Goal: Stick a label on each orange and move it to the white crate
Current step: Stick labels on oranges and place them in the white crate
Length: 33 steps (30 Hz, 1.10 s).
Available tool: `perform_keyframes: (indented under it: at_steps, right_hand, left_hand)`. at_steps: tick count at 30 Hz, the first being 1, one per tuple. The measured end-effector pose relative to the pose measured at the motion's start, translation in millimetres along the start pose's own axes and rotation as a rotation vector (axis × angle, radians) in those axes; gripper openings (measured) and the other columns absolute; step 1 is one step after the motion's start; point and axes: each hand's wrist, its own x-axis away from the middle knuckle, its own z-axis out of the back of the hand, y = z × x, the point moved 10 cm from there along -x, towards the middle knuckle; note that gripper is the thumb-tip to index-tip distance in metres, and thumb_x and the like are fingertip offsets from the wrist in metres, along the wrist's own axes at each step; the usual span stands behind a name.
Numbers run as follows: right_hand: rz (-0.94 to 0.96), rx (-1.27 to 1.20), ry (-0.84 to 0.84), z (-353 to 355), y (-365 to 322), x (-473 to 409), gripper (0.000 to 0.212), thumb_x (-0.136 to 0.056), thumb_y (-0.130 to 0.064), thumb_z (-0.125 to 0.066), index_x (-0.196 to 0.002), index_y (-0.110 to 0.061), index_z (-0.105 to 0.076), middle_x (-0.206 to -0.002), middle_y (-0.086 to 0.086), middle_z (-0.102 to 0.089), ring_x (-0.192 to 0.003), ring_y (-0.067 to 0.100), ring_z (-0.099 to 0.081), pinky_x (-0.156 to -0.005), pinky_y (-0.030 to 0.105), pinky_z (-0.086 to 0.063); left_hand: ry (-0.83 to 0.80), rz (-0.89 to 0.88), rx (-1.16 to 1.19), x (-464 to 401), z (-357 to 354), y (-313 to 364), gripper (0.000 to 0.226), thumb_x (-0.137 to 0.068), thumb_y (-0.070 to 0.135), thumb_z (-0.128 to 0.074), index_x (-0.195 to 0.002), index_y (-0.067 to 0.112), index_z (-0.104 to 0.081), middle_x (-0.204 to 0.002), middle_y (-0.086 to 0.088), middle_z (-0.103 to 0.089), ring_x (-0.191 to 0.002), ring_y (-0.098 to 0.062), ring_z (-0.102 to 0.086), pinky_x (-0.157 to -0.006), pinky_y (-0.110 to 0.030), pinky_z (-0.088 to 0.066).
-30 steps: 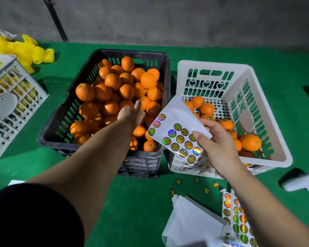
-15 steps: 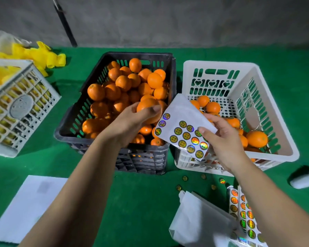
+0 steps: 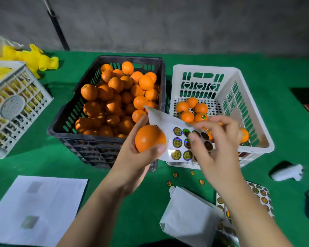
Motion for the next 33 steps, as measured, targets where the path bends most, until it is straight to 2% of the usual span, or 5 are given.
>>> perform_keyframes:
  at_steps: [8,16,24,28,33]
  right_hand:
    - [-0.074,-0.328,-0.334,-16,-20,23,0.022,-0.088,-0.03,-0.077,-0.11,-0.023,-0.077,-0.098,-0.009,-0.072,-0.096,0.014,-0.067,-0.088,0.019,-0.048]
    - [-0.289,-0.576,-0.333,-14,-11,23,0.012,-0.089,-0.015,-0.079,-0.096,-0.025,-0.079,-0.087,0.005,-0.076,-0.085,0.027,-0.07,-0.08,0.028,-0.06]
    - [-0.394,-0.69,-0.385,-23,-2,30,0.013,-0.088,-0.033,-0.081,-0.097,-0.025,-0.082,-0.087,0.013,-0.074,-0.079,0.013,-0.067,-0.074,0.023,-0.056]
    - [-0.639,-1.004,-0.497,-41,13,49,0.043,-0.071,-0.049,-0.093,-0.096,-0.016,-0.082,-0.094,0.015,-0.075,-0.085,0.021,-0.067,-0.083,0.033,-0.058]
    - [-0.7,-0.99,-0.163,-15,34,38,0.008,-0.09,-0.018,-0.077,-0.084,-0.023,-0.079,-0.069,0.002,-0.064,-0.062,0.015,-0.055,-0.062,0.023,-0.051]
  left_hand:
    - [-0.101,0.023,-0.014,29,-17,9,0.071,-0.069,0.047,-0.098,-0.127,0.023,-0.065,-0.123,-0.006,-0.069,-0.114,-0.025,-0.067,-0.093,-0.035,-0.055]
    - [-0.149,0.022,-0.088,39,-22,14,0.075,-0.074,0.047,-0.094,-0.134,0.019,-0.059,-0.123,-0.008,-0.067,-0.111,-0.031,-0.067,-0.093,-0.045,-0.055]
    - [-0.158,0.007,-0.078,41,-33,17,0.071,-0.073,0.048,-0.094,-0.128,0.02,-0.061,-0.116,-0.004,-0.069,-0.104,-0.022,-0.069,-0.087,-0.035,-0.056]
    - [-0.219,0.003,-0.086,44,-37,18,0.074,-0.073,0.052,-0.093,-0.135,0.025,-0.062,-0.12,-0.002,-0.07,-0.108,-0.021,-0.07,-0.088,-0.033,-0.056]
    - [-0.18,-0.019,-0.068,42,-32,19,0.064,-0.076,0.037,-0.092,-0.132,0.025,-0.062,-0.126,-0.005,-0.069,-0.113,-0.026,-0.069,-0.091,-0.037,-0.057]
